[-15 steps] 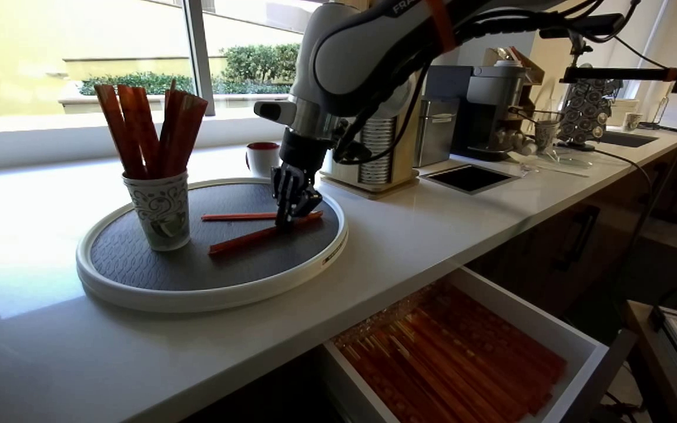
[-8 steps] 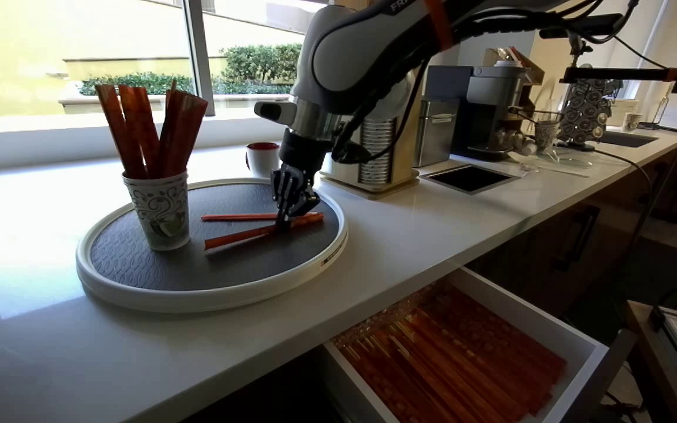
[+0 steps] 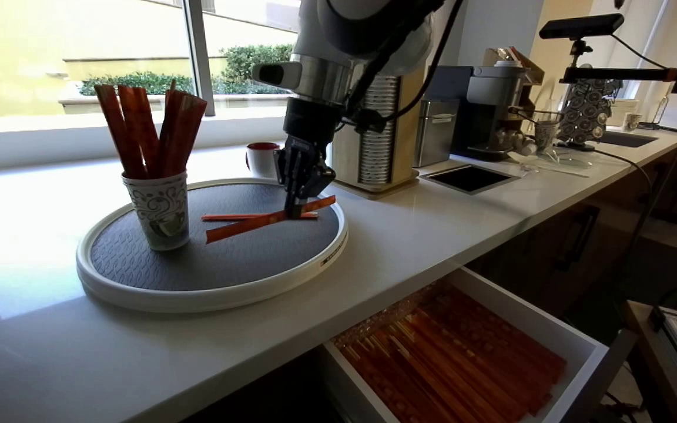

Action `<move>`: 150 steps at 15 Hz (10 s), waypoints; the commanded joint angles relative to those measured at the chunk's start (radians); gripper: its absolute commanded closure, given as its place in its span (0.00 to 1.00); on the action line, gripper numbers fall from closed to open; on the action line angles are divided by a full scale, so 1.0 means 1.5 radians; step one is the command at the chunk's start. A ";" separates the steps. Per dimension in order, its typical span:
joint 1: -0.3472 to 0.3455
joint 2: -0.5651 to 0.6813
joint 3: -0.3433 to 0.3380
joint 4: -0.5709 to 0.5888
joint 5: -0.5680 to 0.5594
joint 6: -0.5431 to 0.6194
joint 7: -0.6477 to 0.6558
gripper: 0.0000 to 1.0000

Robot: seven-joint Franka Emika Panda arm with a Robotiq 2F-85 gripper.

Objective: Put the items on the tray in the drawer

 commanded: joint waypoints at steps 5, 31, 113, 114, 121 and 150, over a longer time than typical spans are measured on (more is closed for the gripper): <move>0.026 -0.188 -0.009 -0.222 0.029 -0.031 -0.110 0.98; 0.122 -0.261 -0.064 -0.378 -0.077 -0.100 -0.595 0.98; 0.093 -0.198 -0.140 -0.164 0.102 0.008 -0.230 0.00; 0.094 -0.184 -0.144 -0.141 0.074 -0.016 -0.170 0.00; 0.098 -0.041 -0.135 0.029 0.002 -0.048 0.152 0.00; 0.087 0.218 -0.134 0.287 -0.064 -0.090 0.627 0.37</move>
